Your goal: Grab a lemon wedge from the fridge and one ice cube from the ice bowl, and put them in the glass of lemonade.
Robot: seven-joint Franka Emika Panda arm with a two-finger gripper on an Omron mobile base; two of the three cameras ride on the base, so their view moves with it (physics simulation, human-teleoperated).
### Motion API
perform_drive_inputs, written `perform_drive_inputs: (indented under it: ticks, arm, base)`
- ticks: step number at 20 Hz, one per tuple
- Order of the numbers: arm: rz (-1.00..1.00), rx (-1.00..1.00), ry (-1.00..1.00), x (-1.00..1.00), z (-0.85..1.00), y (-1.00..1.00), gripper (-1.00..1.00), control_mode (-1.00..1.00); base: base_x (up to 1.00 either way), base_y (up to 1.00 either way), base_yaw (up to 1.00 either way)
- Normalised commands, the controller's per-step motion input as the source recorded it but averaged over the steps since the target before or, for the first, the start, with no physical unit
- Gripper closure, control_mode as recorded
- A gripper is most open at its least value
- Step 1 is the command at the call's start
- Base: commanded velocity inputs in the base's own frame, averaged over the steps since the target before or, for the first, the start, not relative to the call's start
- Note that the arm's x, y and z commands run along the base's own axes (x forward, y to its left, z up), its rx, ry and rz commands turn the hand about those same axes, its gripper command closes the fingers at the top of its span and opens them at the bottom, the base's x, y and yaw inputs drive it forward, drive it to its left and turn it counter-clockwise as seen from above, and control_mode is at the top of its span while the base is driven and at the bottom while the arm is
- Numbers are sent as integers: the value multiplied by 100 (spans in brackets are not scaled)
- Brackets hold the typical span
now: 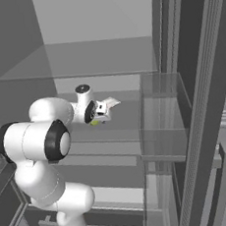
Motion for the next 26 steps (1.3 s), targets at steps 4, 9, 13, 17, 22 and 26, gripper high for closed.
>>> perform_drive_inputs:
  ticks: [4,9,13,17,22,26]
  arm:
    - [-10,0,0,18,-1,4,-100,-100]
    - [-7,0,0,2,-27,0,-100,-100]
    - [-2,0,0,0,-31,0,100,-100]
    - [-2,0,0,0,-19,0,100,-100]
    - [-2,0,0,0,-2,0,100,-100]
    - [-1,0,0,-2,0,0,100,-100]
  base:
    - [0,0,0]
    - [0,0,0]
    - [0,0,0]
    - [0,0,0]
    - [0,0,0]
    - [0,0,0]
